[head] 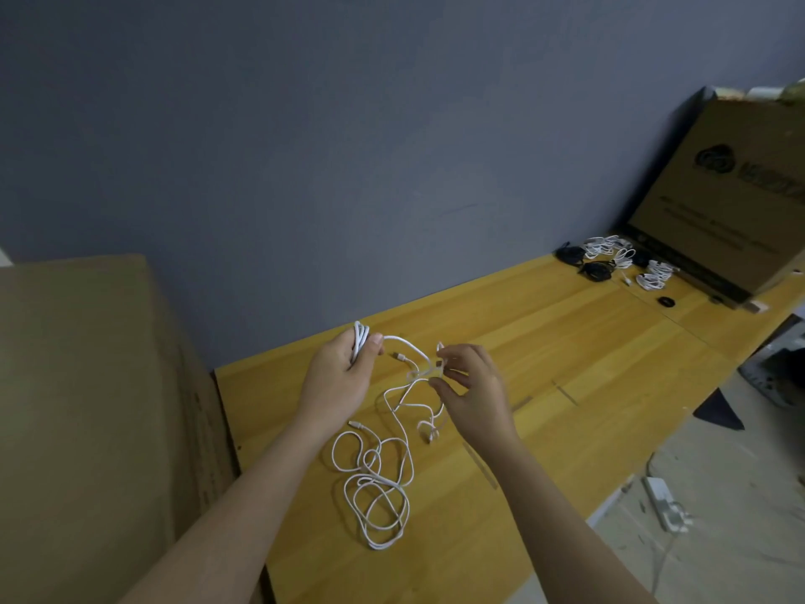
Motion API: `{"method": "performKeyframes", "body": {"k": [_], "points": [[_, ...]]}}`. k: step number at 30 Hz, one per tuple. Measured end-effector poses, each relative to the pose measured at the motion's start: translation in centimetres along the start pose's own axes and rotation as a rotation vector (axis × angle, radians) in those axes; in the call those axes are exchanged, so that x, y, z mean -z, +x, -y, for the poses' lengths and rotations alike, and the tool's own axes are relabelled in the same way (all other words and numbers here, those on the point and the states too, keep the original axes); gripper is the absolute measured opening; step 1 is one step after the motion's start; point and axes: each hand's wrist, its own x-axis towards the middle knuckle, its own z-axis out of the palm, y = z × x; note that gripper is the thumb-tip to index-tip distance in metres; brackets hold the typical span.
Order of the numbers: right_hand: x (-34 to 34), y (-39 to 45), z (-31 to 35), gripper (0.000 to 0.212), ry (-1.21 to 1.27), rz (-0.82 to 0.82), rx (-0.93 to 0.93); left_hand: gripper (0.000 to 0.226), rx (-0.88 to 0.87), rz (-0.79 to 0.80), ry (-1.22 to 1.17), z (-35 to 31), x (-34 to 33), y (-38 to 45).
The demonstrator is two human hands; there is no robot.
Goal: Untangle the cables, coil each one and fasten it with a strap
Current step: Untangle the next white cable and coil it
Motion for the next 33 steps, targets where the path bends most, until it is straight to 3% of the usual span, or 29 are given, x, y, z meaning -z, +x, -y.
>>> {"method": "performKeyframes", "body": {"k": [3, 5, 9, 15, 19, 23, 27, 31, 33], "points": [[0.0, -0.2, 0.6, 0.045, 0.062, -0.004, -0.083, 0.027, 0.001, -0.002, -0.013, -0.1, -0.1, -0.1], [0.2, -0.2, 0.7, 0.036, 0.050, -0.043, -0.095, 0.027, 0.002, -0.024, -0.023, -0.1, -0.1, -0.1], [0.6, -0.1, 0.1, 0.018, -0.169, -0.150, 0.000, 0.028, -0.001, -0.040, -0.064, 0.0, -0.1, -0.1], [0.4, 0.1, -0.6, 0.024, -0.350, -0.167, 0.086, 0.027, 0.037, -0.046, -0.154, -0.2, -0.1, -0.2], [0.1, -0.4, -0.9, 0.029, -0.234, 0.057, 0.088, 0.026, 0.089, -0.066, -0.185, -0.3, 0.0, -0.2], [0.1, -1.8, 1.4, 0.036, 0.137, 0.233, -0.200, 0.026, 0.095, -0.049, -0.159, -0.2, -0.2, -0.4], [0.6, -2.2, 2.1, 0.031, 0.360, 0.262, -0.246, 0.027, 0.119, -0.076, -0.108, -0.1, -0.4, -0.3], [0.7, -2.6, 2.9, 0.047, 0.397, 0.234, -0.241, 0.027, 0.143, -0.103, -0.084, 0.0, -0.5, -0.2], [0.7, -2.7, 3.5, 0.036, 0.389, 0.227, -0.204, 0.026, 0.145, -0.116, -0.071, 0.0, -0.5, -0.2]]}}
